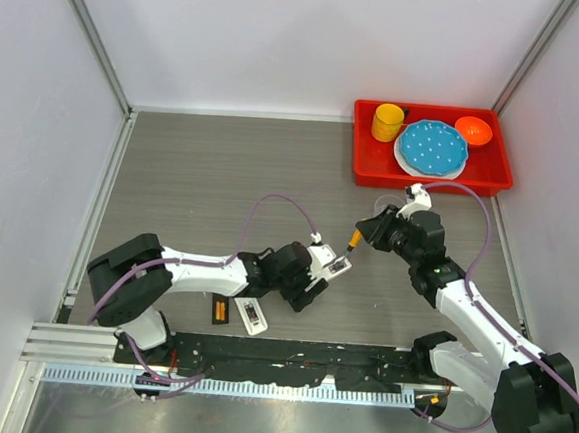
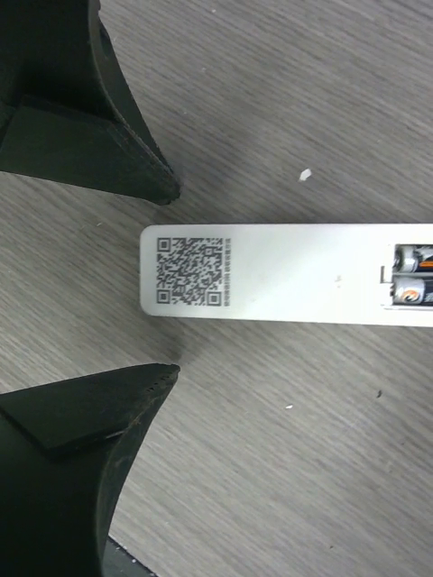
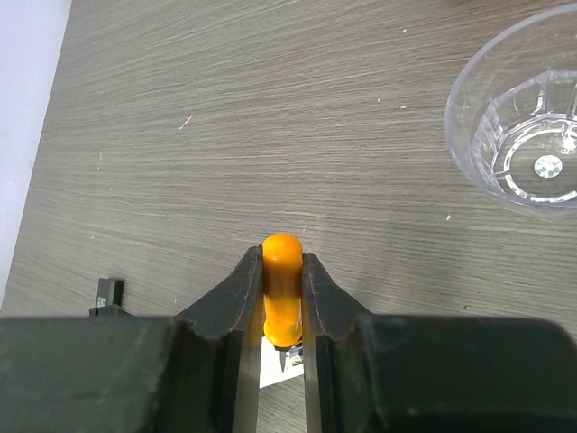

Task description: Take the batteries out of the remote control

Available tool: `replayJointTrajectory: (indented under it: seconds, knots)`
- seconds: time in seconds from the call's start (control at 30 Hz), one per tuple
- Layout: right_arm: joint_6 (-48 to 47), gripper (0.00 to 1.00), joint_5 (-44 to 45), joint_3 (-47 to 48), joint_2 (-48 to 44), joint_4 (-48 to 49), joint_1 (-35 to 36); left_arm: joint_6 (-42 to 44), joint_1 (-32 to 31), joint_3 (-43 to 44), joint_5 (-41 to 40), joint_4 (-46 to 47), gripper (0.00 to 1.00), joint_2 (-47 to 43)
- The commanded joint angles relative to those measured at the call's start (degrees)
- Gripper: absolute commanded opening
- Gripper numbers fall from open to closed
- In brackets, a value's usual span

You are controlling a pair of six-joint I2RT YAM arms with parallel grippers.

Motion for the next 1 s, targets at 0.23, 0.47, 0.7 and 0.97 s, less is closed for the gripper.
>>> replayJointTrajectory:
  seconds: [0.23,0.47,0.7,0.97]
  knots:
    - [-1.2,0.01,1.8,1.5,-1.8,2.0,-0.1,2.9,0.0,4.7,-2.4,-4.9,0.71,5.3]
    - [-2.2,0.01,3.1,1.3,-1.9,2.1,-0.1,2.9,-0.1,4.4,-1.0,-4.3,0.43,6.1]
    - [-2.8,0.01,4.0,0.7,-0.6,4.5,-0.1,2.7,-0.1,3.7,-0.9,-3.9,0.19,5.3]
    - [-3.4,0.01,5.4,-0.1,1.6,6.9,0.0,2.3,-0.1,3.7,0.6,-3.6,0.08,5.5]
